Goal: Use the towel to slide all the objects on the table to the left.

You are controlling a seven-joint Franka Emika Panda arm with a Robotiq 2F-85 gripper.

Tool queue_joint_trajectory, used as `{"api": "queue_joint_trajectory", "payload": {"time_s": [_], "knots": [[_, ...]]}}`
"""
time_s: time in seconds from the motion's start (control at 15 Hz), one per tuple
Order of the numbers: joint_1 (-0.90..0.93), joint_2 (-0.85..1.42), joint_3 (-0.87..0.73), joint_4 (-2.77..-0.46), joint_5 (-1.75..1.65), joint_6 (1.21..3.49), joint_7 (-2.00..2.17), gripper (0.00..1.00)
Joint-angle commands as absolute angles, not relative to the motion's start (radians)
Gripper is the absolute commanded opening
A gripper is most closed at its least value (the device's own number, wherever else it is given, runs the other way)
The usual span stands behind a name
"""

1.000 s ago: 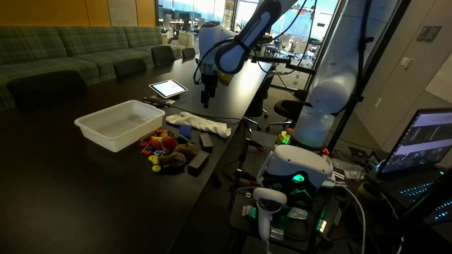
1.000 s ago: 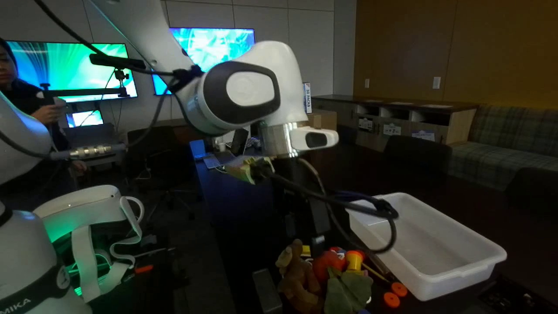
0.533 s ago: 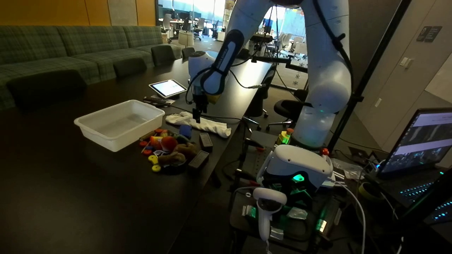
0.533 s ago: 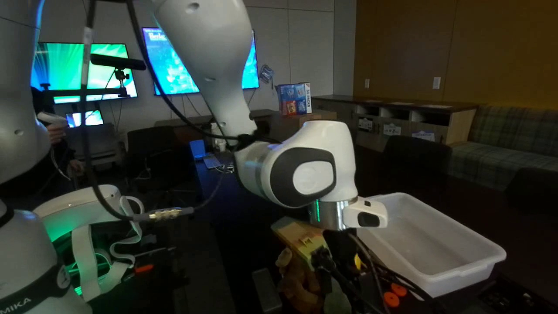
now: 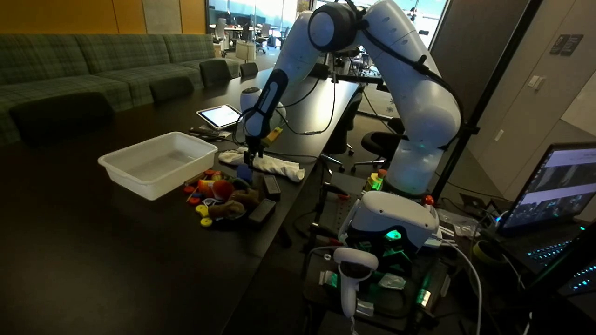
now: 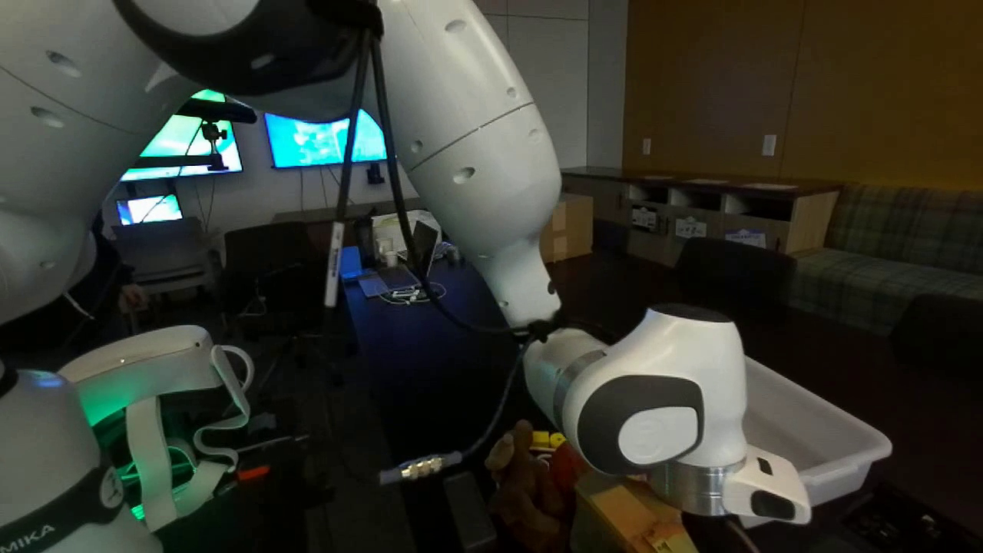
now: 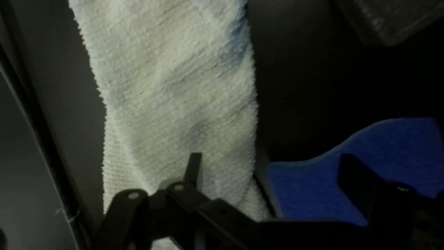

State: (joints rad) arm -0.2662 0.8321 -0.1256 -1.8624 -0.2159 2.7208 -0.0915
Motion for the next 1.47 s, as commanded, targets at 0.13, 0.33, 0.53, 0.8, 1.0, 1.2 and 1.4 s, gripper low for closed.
{"api": "queue_joint_trajectory", "payload": {"time_s": [0.13, 0.33, 0.53, 0.8, 1.0, 1.2, 1.4], "knots": [[-0.411, 0.920, -0.067, -1.651, -0.089, 2.617, -0.255, 1.00], [-0.447, 0.966, -0.049, -1.579, -0.060, 2.539, -0.315, 1.00], [-0.461, 1.014, -0.041, -1.521, -0.043, 2.468, -0.344, 1.00], [-0.467, 1.069, -0.039, -1.459, -0.023, 2.396, -0.361, 1.00], [-0.460, 1.096, -0.049, -1.418, -0.026, 2.357, -0.359, 1.00], [-0.459, 1.091, -0.056, -1.408, -0.028, 2.326, -0.359, 0.67], [-0.452, 1.060, -0.064, -1.436, -0.037, 2.325, -0.359, 0.47]]}}
